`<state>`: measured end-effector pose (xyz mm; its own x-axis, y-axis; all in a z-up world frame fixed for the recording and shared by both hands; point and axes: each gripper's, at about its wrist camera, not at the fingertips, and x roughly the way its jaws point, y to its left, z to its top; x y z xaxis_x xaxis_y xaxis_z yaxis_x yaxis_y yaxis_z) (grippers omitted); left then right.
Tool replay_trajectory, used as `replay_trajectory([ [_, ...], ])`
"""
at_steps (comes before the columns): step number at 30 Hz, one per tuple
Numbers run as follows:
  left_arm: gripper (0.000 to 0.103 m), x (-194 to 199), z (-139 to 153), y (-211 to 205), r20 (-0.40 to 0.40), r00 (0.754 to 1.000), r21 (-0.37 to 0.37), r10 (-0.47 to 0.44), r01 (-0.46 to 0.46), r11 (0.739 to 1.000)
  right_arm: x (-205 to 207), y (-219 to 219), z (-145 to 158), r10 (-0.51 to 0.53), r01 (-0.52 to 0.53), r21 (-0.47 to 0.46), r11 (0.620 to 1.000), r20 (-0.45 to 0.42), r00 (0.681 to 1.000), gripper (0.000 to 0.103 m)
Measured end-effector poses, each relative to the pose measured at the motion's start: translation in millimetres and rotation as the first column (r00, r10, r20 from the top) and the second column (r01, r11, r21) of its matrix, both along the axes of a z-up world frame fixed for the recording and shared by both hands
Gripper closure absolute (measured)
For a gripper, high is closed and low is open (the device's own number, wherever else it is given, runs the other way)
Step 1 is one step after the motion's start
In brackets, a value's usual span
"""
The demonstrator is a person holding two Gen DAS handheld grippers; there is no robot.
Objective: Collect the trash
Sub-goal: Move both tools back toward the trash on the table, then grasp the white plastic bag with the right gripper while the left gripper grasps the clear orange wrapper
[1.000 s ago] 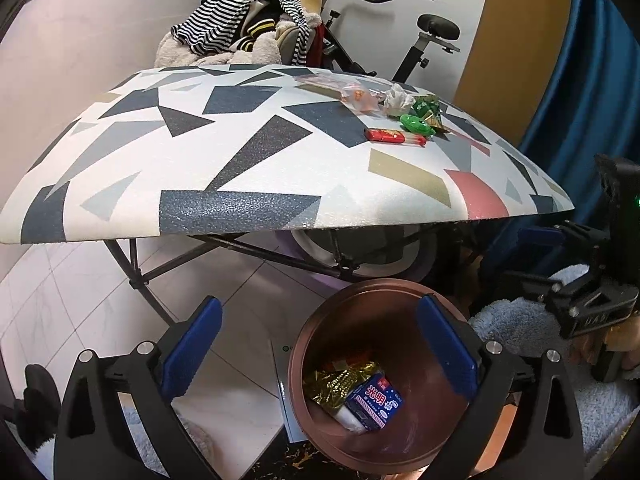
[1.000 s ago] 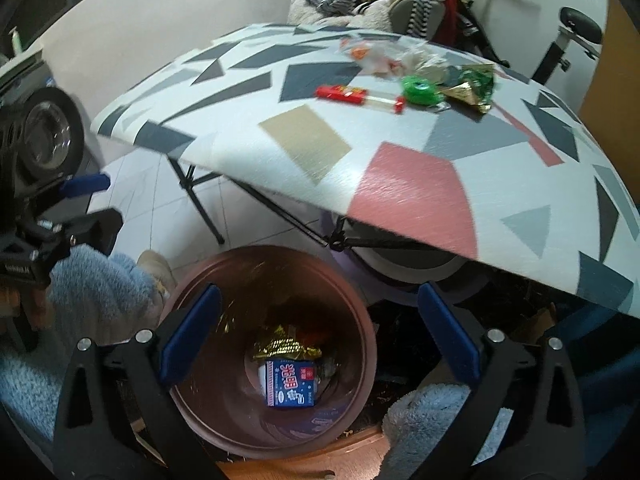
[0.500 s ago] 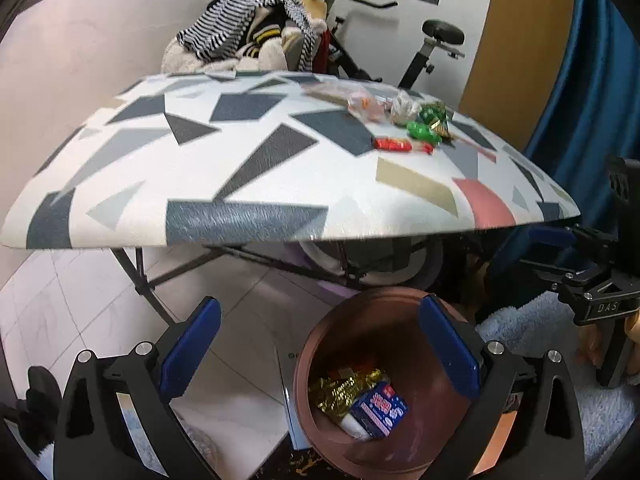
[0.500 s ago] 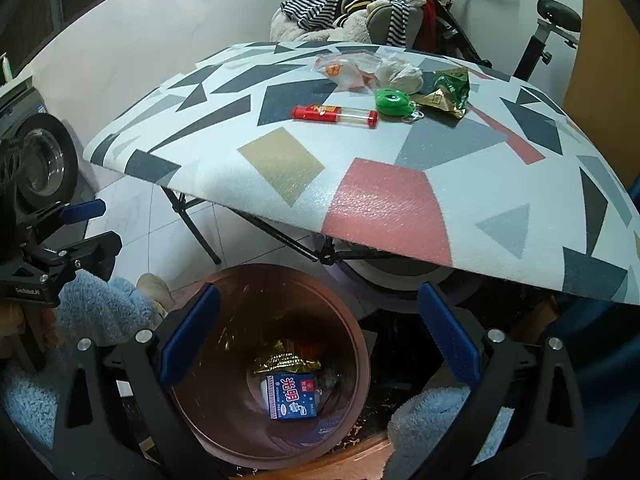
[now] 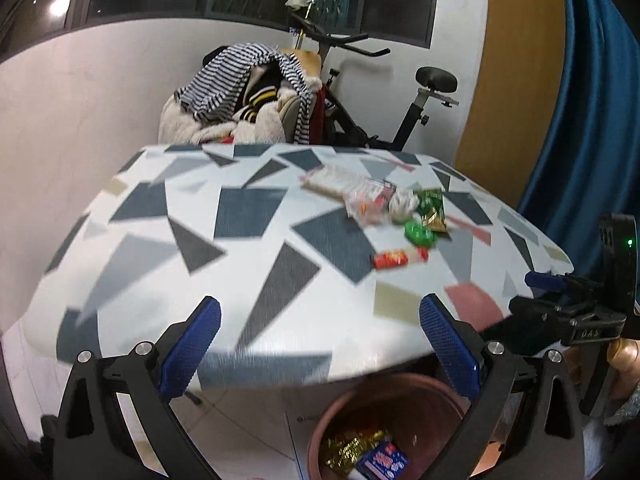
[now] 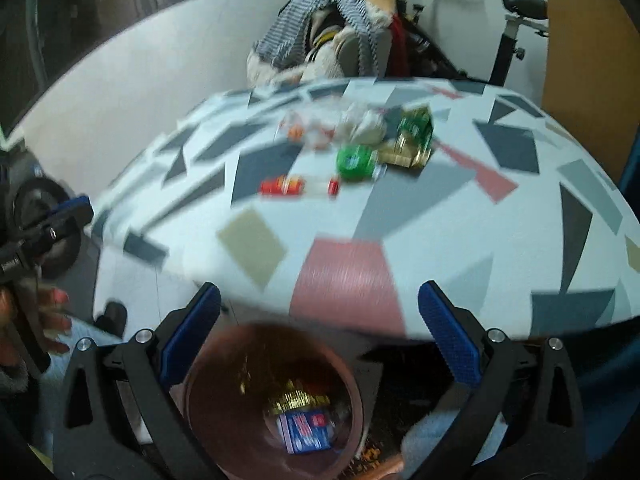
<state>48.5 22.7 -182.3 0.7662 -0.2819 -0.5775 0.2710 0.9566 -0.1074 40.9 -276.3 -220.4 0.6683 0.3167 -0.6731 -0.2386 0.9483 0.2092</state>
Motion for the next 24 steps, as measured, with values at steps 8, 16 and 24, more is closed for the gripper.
replay_trajectory([
  [8, 0.006, 51, 19, -6, -0.058, 0.998, -0.091, -0.038, 0.032, 0.995, 48, -6, 20, 0.055, -0.056, -0.062, 0.997, -0.008, 0.998, 0.006],
  [16, 0.006, 90, 25, -5, -0.023, 0.999, -0.033, 0.033, -0.034, 0.999, 112, 7, 27, 0.007, 0.003, -0.209, 0.978, 0.049, 0.999, 0.006],
  [24, 0.006, 116, 24, -4, -0.043, 0.998, -0.030, 0.042, -0.044, 0.999, 183, 15, 18, 0.082, -0.082, -0.130, 0.988, -0.006, 0.997, 0.022],
])
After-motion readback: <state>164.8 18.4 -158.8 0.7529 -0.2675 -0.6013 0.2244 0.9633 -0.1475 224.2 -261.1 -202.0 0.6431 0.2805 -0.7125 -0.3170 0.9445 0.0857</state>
